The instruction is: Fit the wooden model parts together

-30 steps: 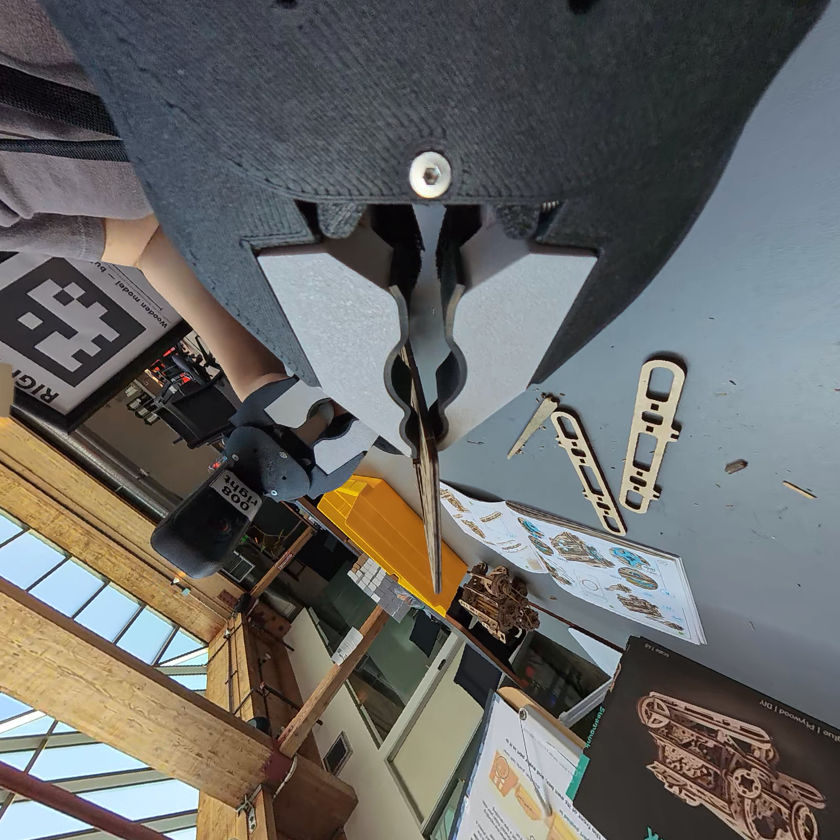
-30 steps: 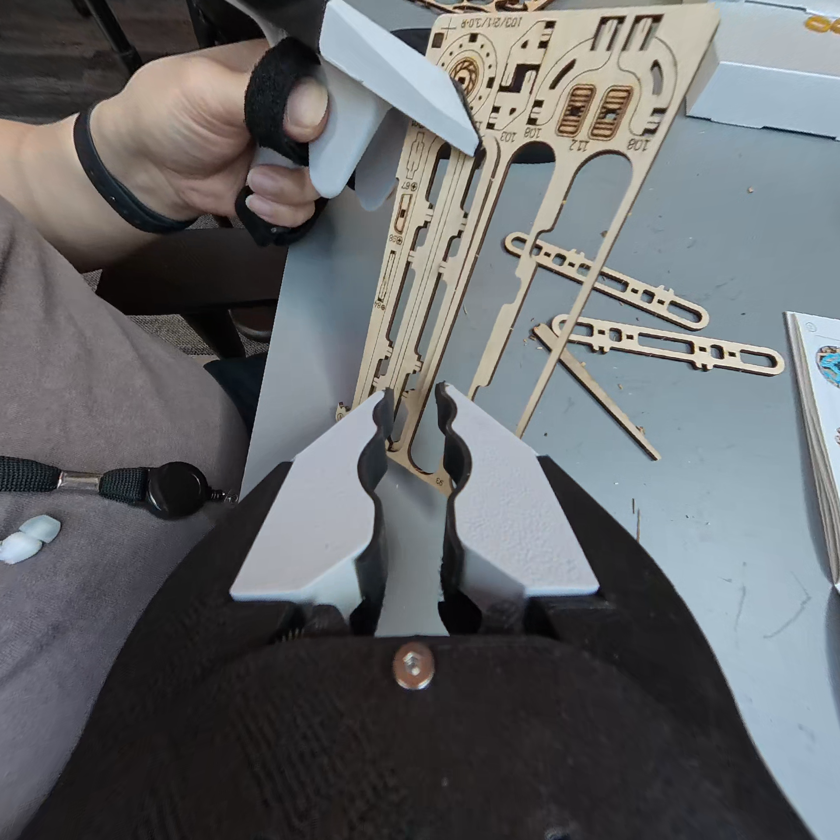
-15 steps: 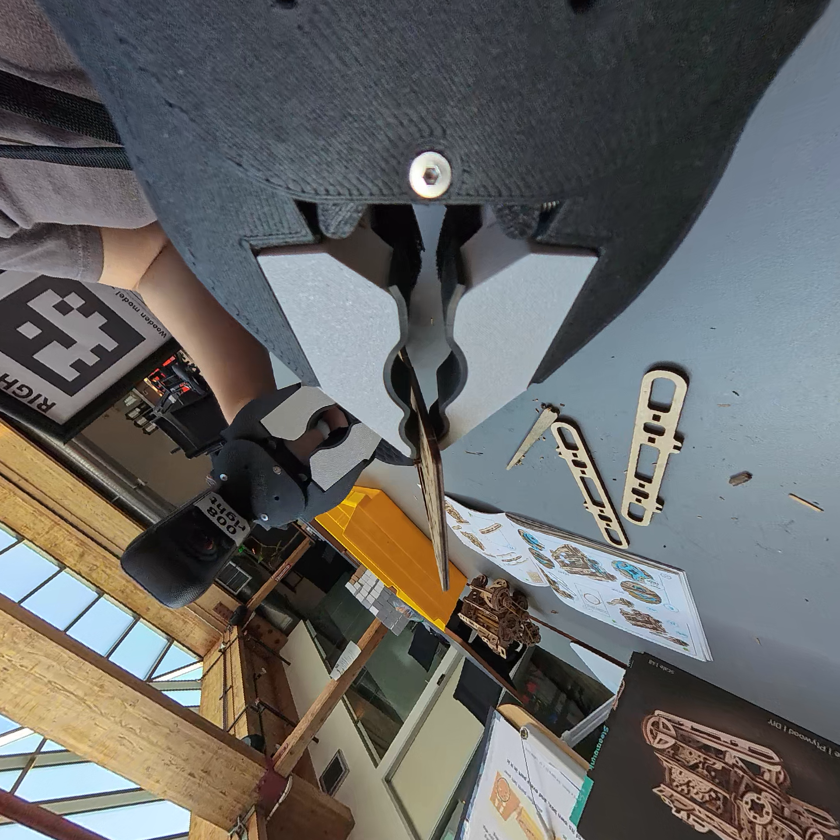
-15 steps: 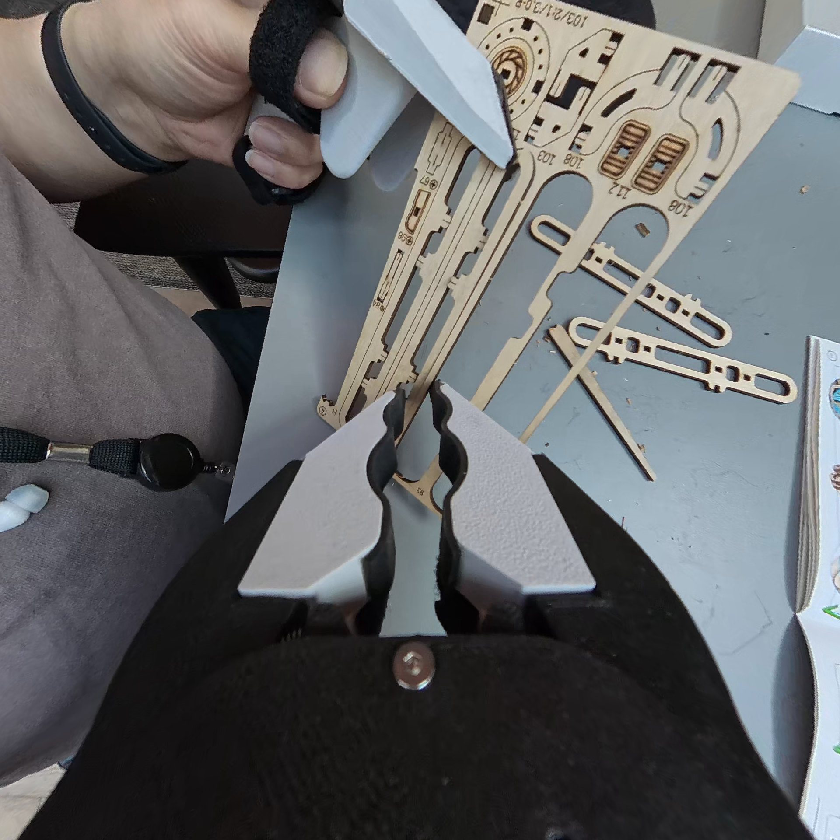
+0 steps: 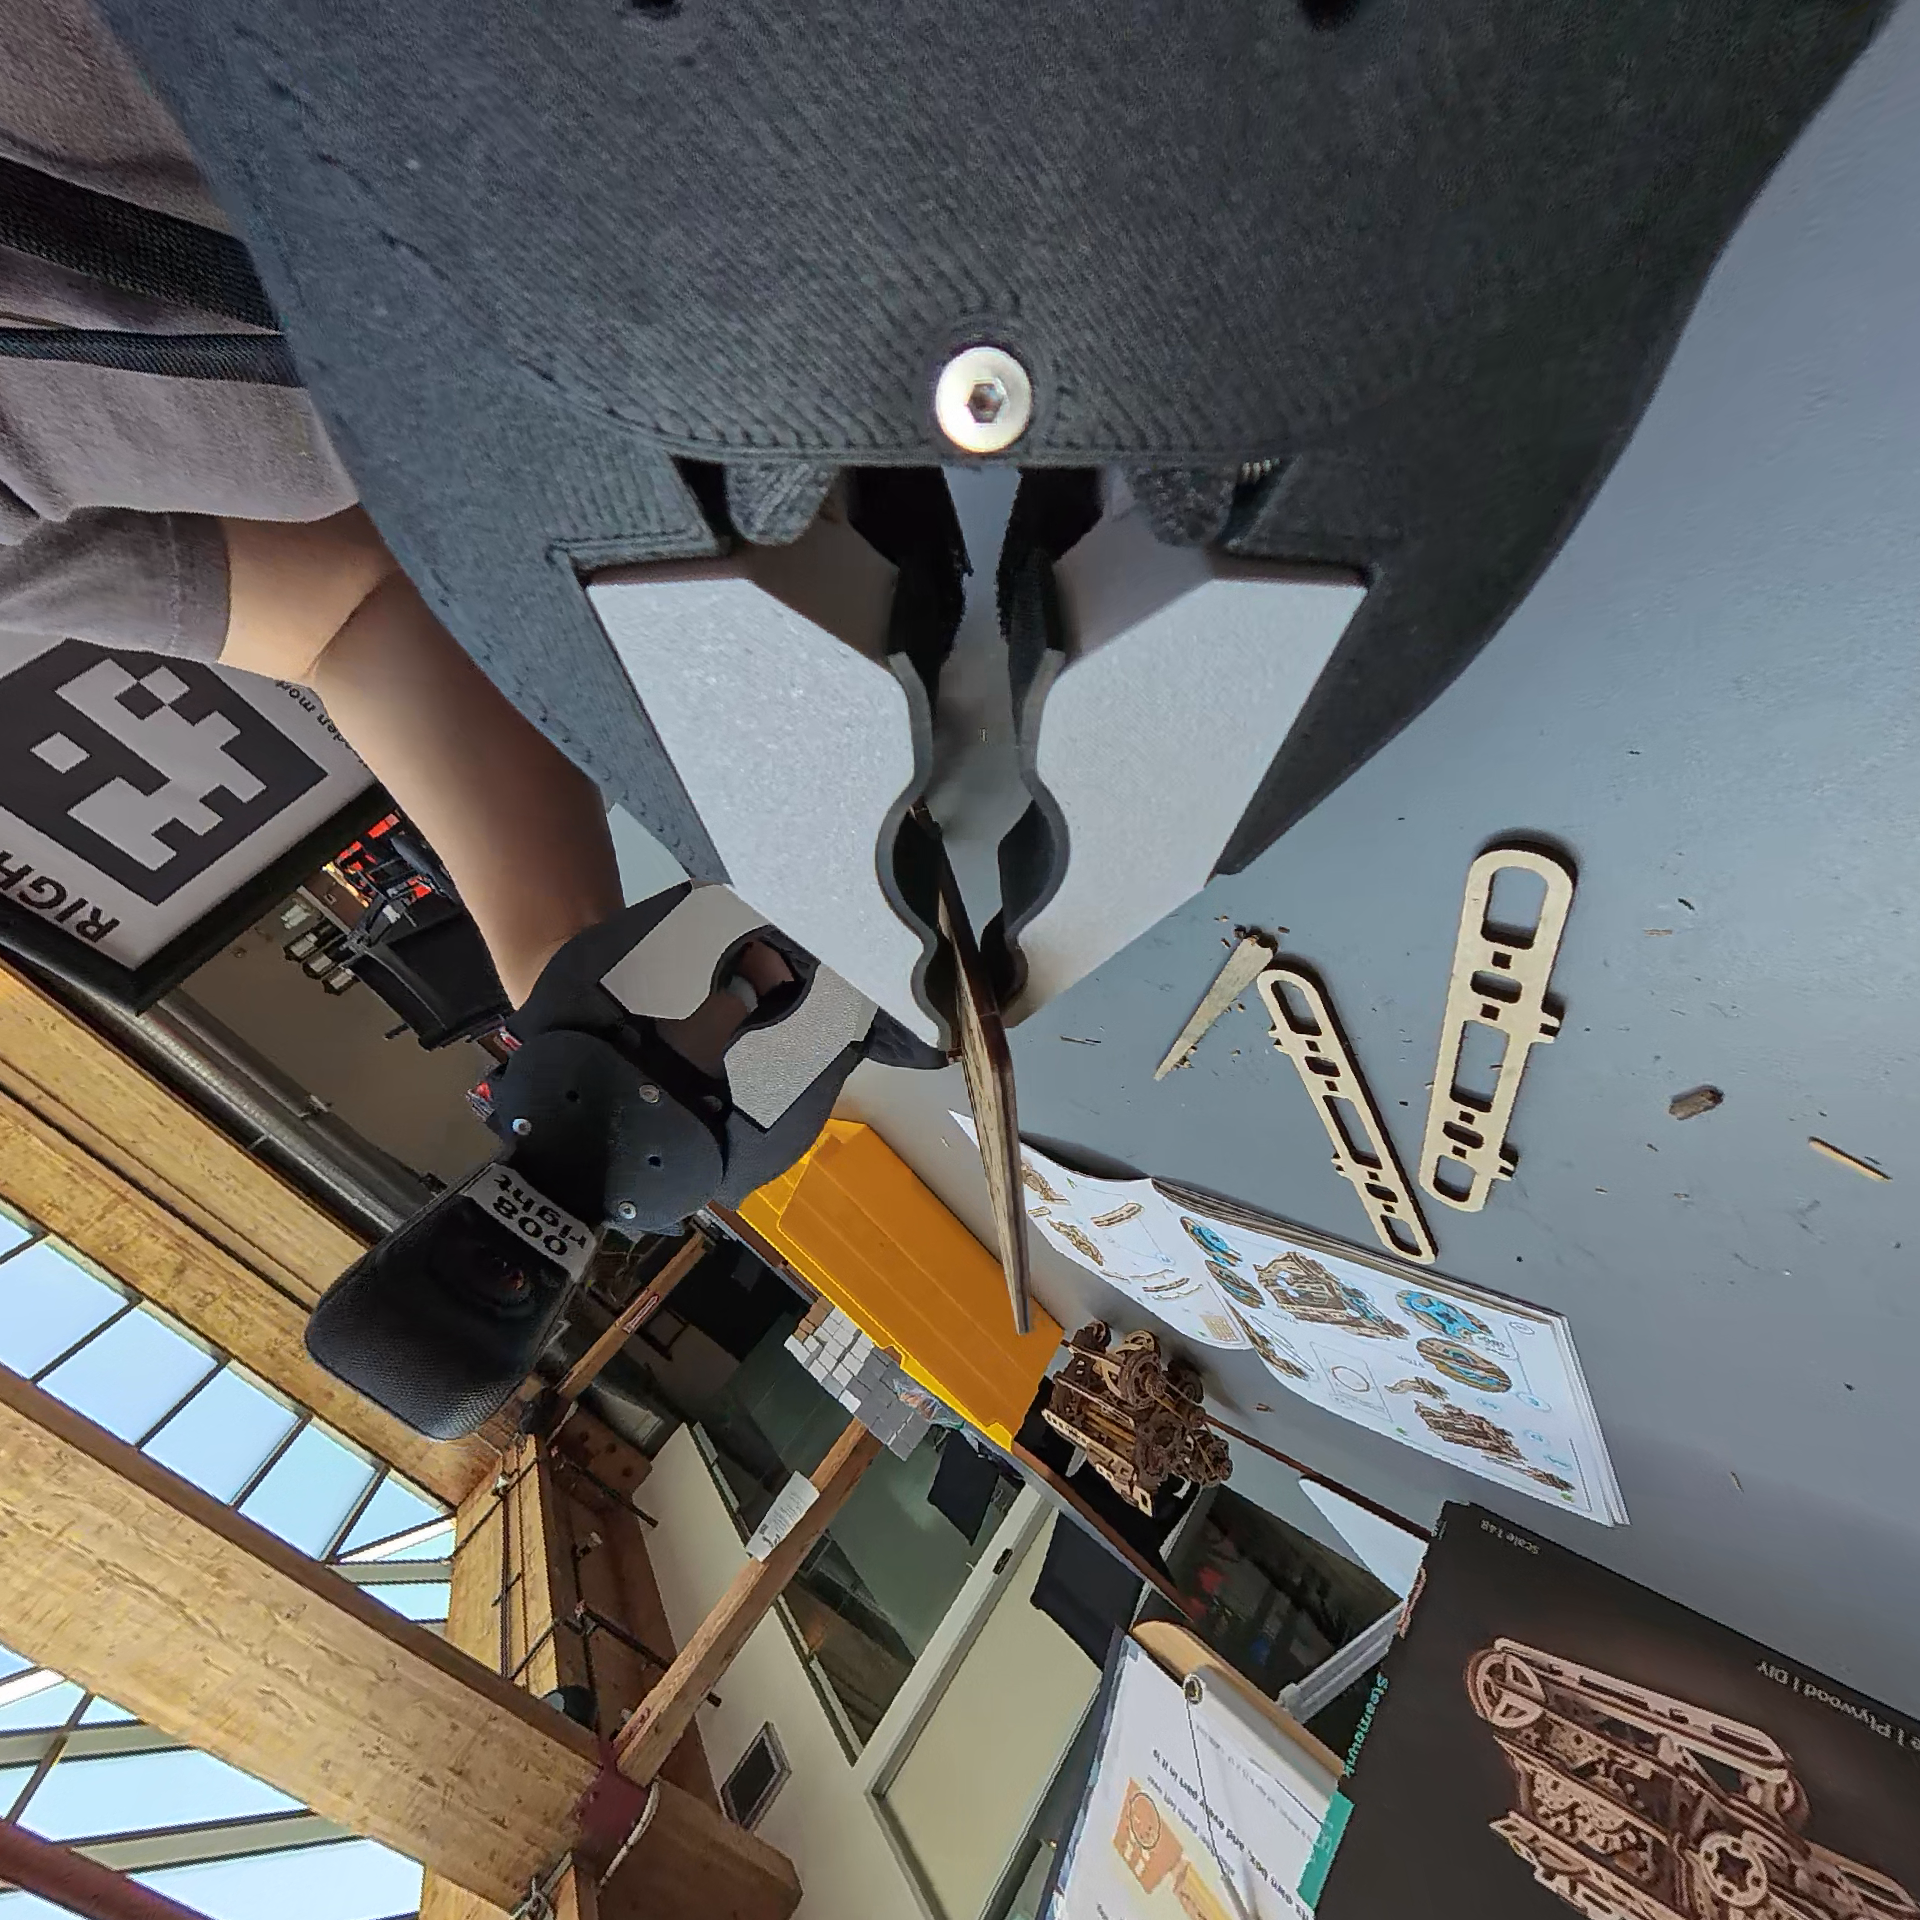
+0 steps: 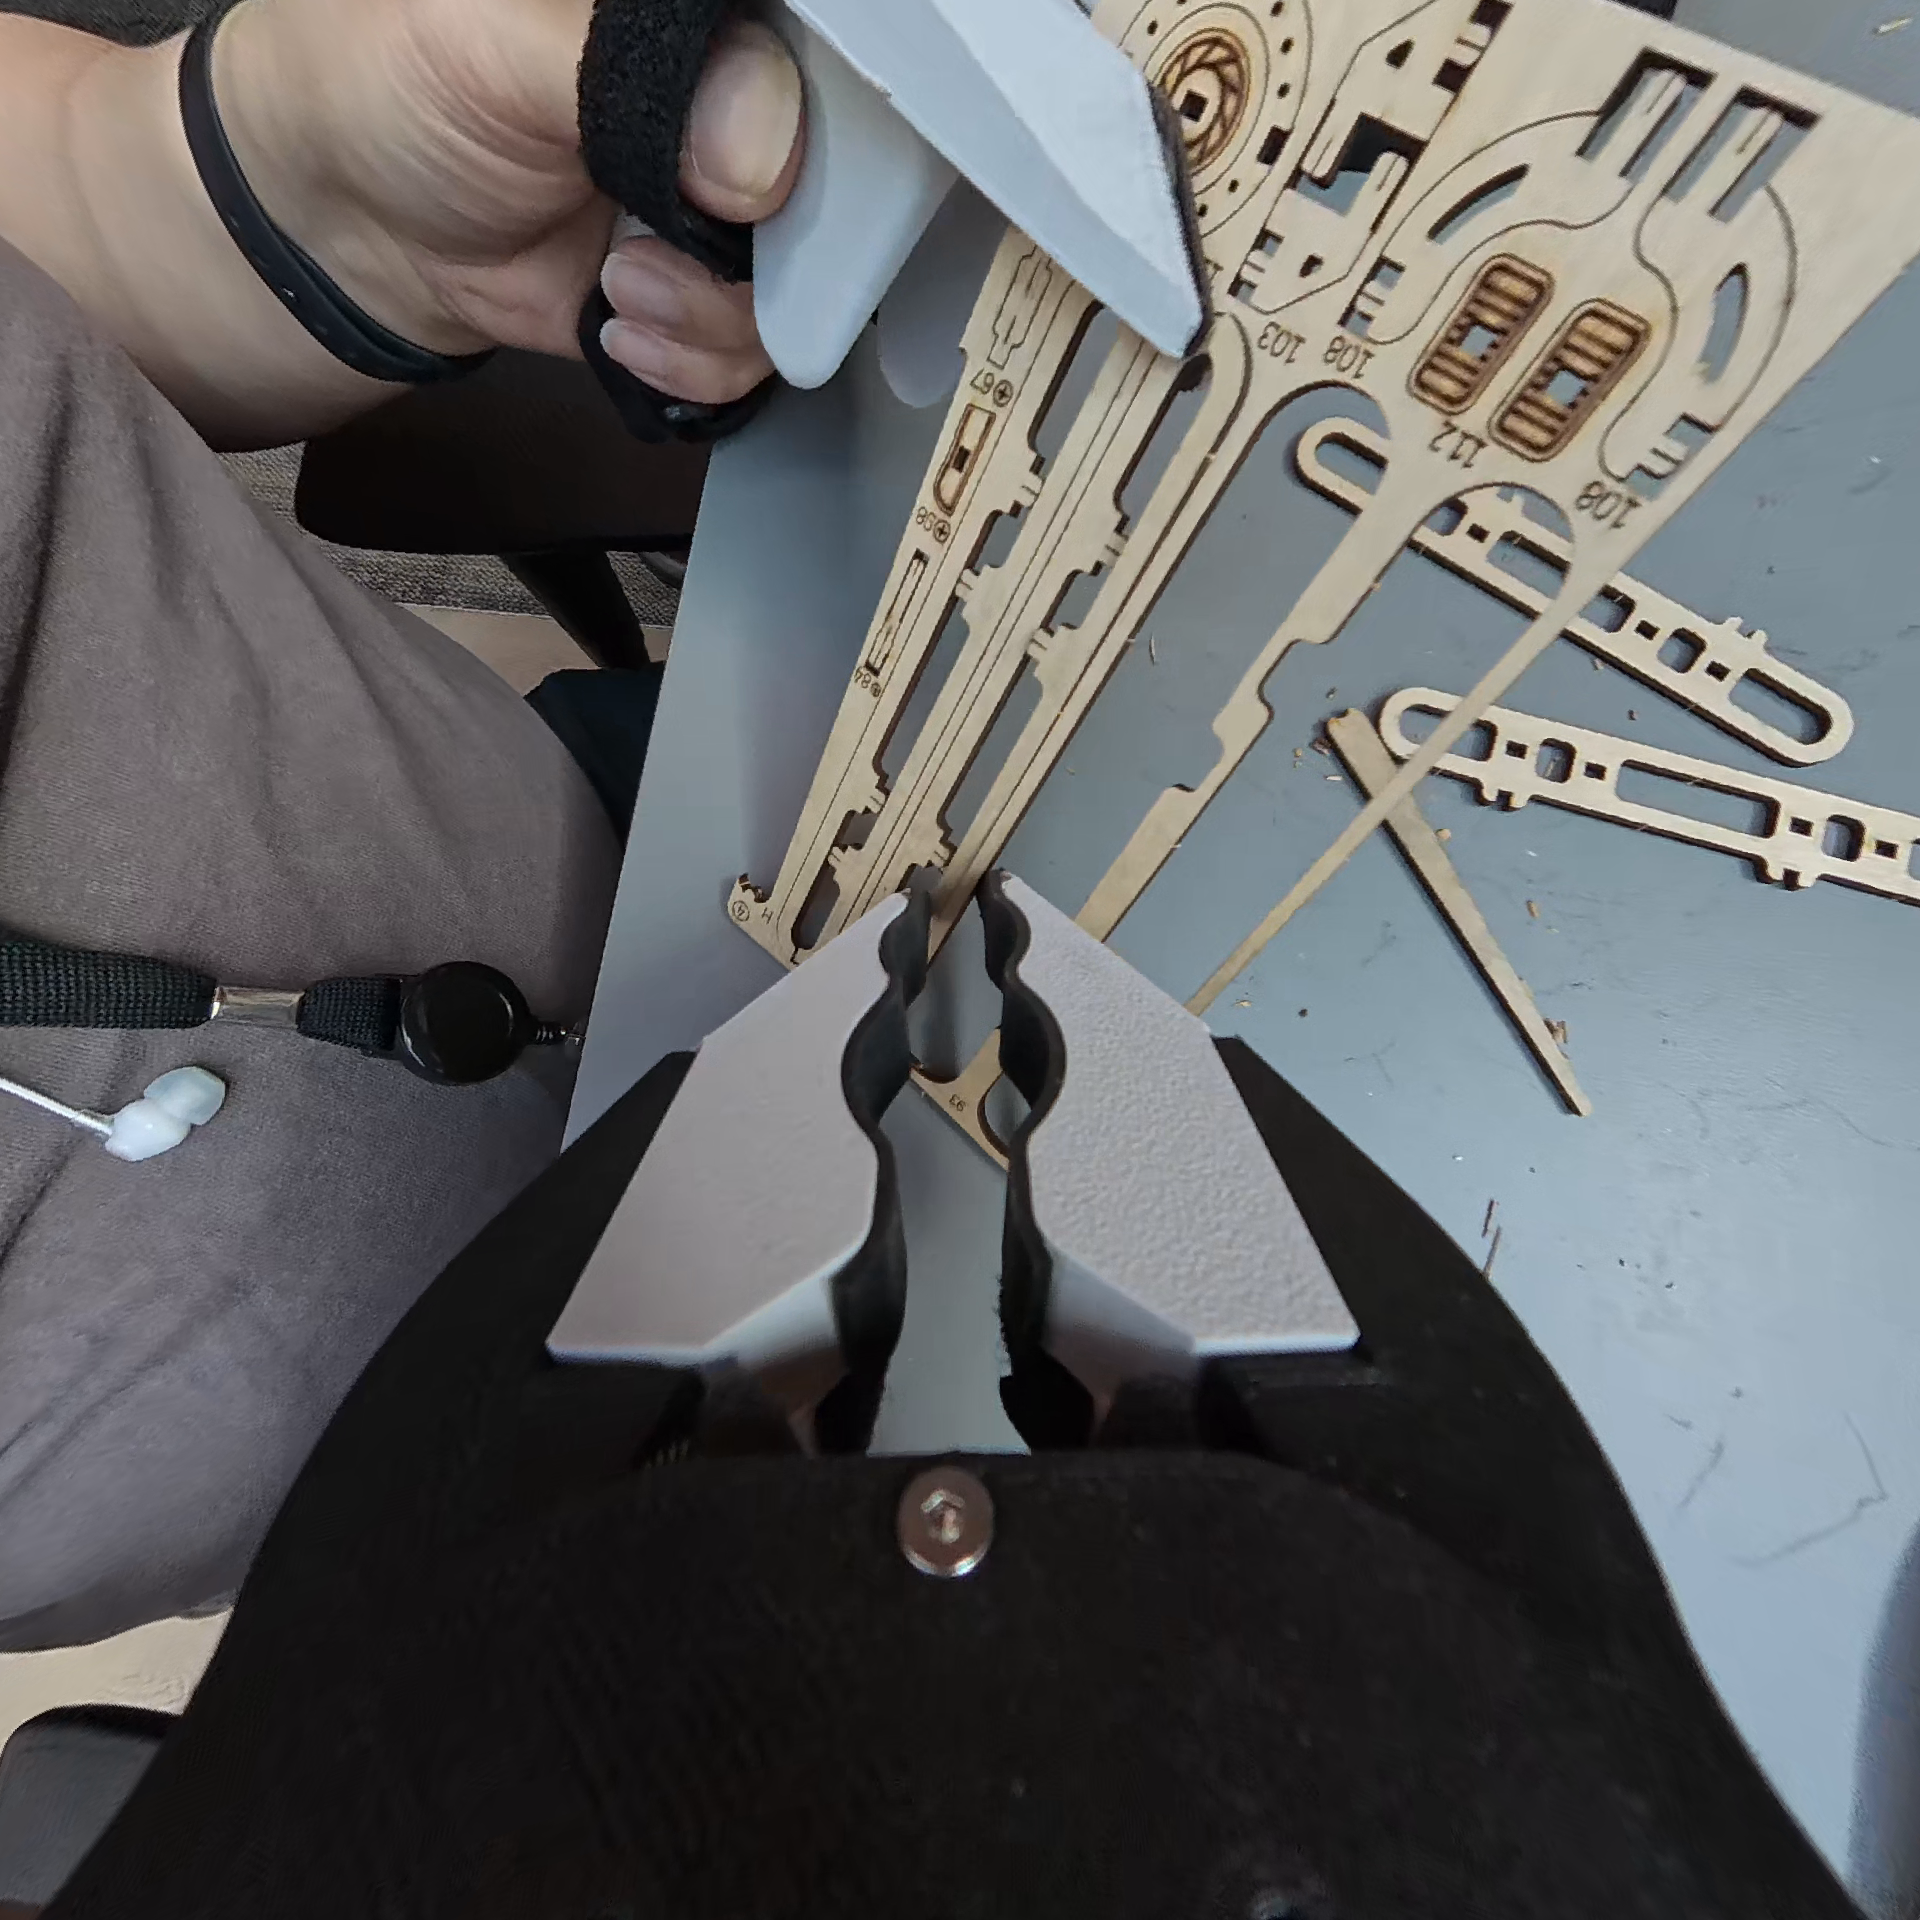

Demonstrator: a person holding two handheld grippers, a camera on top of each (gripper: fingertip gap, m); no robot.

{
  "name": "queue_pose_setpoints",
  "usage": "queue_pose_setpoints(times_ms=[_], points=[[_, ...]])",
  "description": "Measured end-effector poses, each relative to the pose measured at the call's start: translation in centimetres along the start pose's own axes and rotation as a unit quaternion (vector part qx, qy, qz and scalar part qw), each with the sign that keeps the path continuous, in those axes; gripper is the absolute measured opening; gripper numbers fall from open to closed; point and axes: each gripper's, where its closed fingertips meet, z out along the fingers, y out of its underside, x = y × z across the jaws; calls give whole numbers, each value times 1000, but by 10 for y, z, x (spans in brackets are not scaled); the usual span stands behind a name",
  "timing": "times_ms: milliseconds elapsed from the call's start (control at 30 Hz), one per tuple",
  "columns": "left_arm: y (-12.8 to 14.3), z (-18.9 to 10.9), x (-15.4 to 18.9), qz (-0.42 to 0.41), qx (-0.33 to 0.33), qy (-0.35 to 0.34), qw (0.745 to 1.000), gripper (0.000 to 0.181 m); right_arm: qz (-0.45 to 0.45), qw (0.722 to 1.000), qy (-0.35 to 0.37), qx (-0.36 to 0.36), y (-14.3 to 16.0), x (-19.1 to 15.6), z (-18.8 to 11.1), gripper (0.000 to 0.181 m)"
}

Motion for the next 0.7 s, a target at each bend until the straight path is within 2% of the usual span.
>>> queue_pose_setpoints(times_ms=[233,533,633,700], points=[[-3,-1,6,18,1,2,1000,1,-2,998,69,-12,-3,1,1,6],[-2,-2,1,22,-4,-12,1000,1,61,996,63,17,-1,2,2,4],[-2,-2,-1,28,-4,-16,999,1,90,994,51,41,-4,2,-1,7],[-1,-3,-2,31,-4,-19,999,1,114,988,35,102,-20,3,-8,15]])
